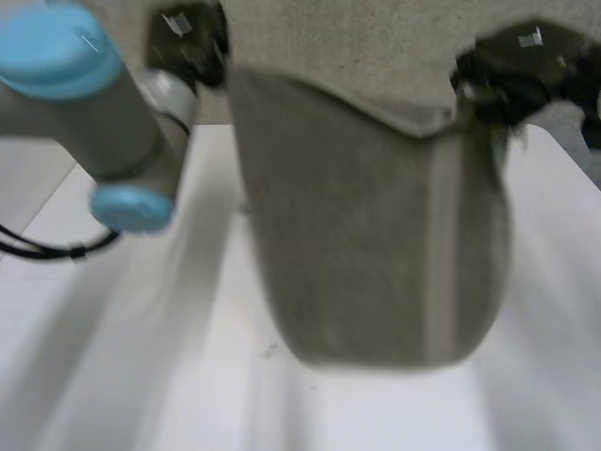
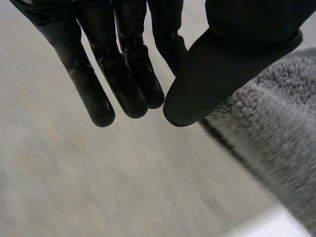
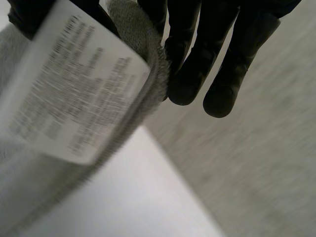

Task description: Fold the towel.

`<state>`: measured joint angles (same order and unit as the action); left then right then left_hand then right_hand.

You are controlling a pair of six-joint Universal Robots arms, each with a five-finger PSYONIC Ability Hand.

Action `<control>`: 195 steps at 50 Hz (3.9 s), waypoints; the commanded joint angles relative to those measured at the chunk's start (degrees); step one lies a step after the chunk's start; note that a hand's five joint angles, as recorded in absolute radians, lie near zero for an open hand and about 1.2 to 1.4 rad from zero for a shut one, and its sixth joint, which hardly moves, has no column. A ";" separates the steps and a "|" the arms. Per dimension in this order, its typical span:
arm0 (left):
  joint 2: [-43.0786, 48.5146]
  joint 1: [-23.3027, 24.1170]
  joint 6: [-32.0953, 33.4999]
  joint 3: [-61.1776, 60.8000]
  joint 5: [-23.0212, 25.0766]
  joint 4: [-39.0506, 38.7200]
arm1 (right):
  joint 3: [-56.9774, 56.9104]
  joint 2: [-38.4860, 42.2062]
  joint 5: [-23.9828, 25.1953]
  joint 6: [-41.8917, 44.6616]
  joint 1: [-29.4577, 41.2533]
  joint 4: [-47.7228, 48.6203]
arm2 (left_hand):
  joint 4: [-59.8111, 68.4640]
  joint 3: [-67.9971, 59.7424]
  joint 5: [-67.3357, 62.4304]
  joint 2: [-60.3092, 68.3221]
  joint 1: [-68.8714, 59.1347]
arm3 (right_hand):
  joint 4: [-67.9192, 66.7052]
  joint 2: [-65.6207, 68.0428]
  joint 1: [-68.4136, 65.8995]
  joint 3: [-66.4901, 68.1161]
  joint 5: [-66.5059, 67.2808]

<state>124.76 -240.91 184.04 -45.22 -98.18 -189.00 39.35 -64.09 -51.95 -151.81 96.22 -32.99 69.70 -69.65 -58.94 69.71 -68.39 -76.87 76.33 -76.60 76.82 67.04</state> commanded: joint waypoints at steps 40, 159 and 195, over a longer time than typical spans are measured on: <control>-12.17 -3.25 -5.45 -53.83 6.25 1.00 | 52.02 -4.88 -19.24 4.08 9.52 27.85 | 10.30 -10.35 -11.06 10.29 -11.61 | 45.34 -44.79 45.07 -45.29 -45.51; -5.84 -15.91 6.42 -52.86 16.71 -1.98 | 70.69 -17.12 -16.25 -14.31 -12.55 50.13 | -26.69 26.63 25.93 -26.69 25.38 | -3.13 3.67 -3.40 3.18 2.96; -1.27 -15.91 6.33 -47.68 16.18 -5.67 | 70.95 -16.59 -16.25 -13.60 -12.63 50.13 | -21.65 21.60 20.90 -21.66 20.34 | -3.13 3.67 -3.40 3.18 2.96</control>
<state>122.60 -256.82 190.46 -94.76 -81.87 -192.70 110.30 -80.84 -68.28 -165.48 83.58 17.14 39.27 -39.32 -29.25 39.34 -39.47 -76.79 76.33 -76.32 76.75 66.70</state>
